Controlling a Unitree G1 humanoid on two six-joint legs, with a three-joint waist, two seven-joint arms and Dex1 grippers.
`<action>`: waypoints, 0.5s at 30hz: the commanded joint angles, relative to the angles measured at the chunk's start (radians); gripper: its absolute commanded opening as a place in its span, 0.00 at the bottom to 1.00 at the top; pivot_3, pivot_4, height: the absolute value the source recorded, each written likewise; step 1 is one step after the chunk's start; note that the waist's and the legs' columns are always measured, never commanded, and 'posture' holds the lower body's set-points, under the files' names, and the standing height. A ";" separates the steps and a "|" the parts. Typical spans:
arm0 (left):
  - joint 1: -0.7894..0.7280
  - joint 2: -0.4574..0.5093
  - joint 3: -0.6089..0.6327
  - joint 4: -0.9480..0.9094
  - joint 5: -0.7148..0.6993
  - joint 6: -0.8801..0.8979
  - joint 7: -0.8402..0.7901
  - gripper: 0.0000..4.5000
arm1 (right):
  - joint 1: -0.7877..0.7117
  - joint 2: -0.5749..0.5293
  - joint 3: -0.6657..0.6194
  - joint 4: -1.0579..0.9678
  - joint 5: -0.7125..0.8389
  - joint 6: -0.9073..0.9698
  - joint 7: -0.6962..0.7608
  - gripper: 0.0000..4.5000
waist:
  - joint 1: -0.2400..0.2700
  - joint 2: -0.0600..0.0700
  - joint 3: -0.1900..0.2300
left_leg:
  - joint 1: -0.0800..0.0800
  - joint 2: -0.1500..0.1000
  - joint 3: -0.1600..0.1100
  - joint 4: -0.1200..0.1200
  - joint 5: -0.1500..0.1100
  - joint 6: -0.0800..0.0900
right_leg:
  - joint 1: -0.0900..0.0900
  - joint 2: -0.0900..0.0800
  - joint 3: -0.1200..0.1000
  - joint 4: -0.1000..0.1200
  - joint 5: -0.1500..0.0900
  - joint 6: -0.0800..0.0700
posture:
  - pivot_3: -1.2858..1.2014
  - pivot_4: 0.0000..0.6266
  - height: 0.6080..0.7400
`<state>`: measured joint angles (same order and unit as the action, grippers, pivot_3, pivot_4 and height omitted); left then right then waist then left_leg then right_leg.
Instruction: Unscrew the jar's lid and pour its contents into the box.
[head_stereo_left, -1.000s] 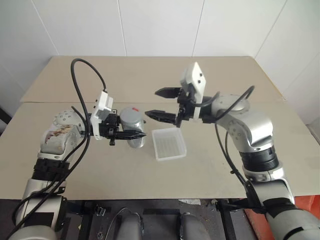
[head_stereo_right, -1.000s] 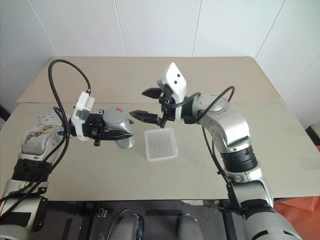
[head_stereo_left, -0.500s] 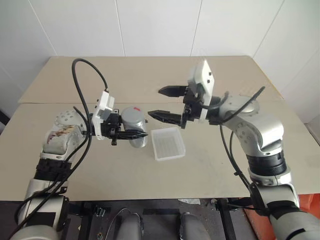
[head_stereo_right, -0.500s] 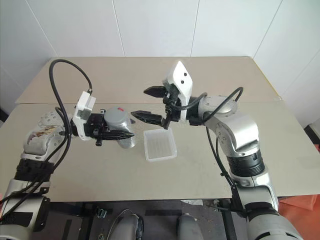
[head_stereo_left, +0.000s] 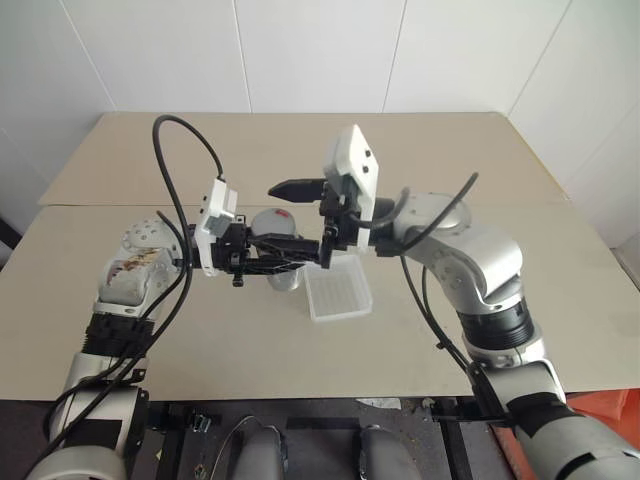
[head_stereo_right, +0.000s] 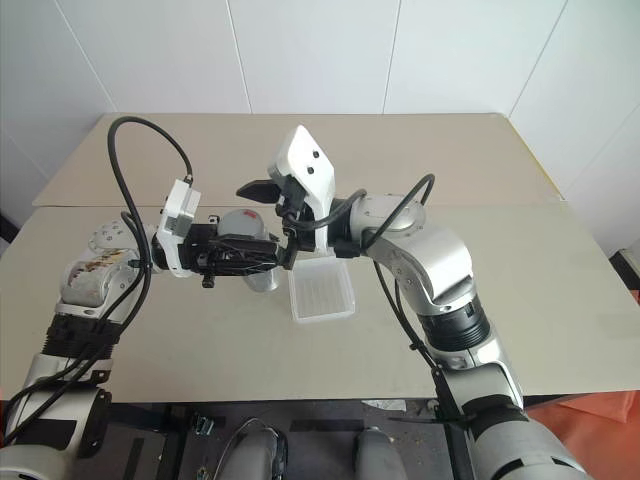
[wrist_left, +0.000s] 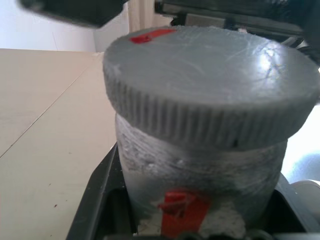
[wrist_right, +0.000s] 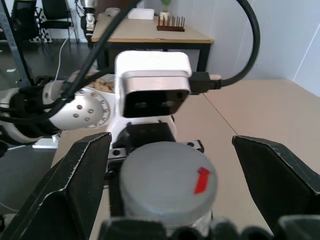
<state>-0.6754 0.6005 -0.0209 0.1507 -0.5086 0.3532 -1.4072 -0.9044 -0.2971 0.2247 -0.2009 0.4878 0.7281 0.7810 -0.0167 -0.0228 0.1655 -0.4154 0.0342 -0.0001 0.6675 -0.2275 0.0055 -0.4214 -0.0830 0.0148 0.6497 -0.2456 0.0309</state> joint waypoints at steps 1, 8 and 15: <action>-0.015 0.011 0.009 -0.025 -0.006 -0.008 -0.006 0.43 | -0.038 0.018 -0.004 0.010 -0.016 -0.038 0.004 1.00 | 0.000 0.000 0.000 | 0.000 0.000 0.000 0.000 0.000 0.000 | 0.000 0.000 0.000 0.000 0.000 0.000 | 0.52 0.24 1.00; -0.014 0.014 0.009 -0.029 -0.009 -0.003 -0.007 0.43 | -0.055 0.050 0.002 0.064 -0.047 -0.053 0.013 1.00 | -0.001 0.000 0.000 | 0.000 0.000 0.000 0.000 0.000 0.000 | 0.000 0.000 0.000 0.000 0.000 0.000 | 0.52 0.24 1.00; -0.011 0.023 0.013 -0.028 -0.010 0.000 -0.013 0.43 | -0.024 0.016 -0.025 0.038 -0.045 -0.039 0.025 1.00 | -0.001 0.000 0.000 | 0.000 0.000 0.000 0.000 0.000 0.000 | 0.000 0.000 0.000 0.000 0.000 0.000 | 0.52 0.24 1.00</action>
<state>-0.6749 0.6057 -0.0208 0.1506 -0.5088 0.3545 -1.4075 -0.9272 -0.2646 0.2319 -0.1298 0.4438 0.7052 0.8059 -0.0175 -0.0227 0.1655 -0.4153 0.0343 -0.0001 0.6675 -0.2275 0.0055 -0.4215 -0.0830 0.0147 0.6499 -0.2456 0.0308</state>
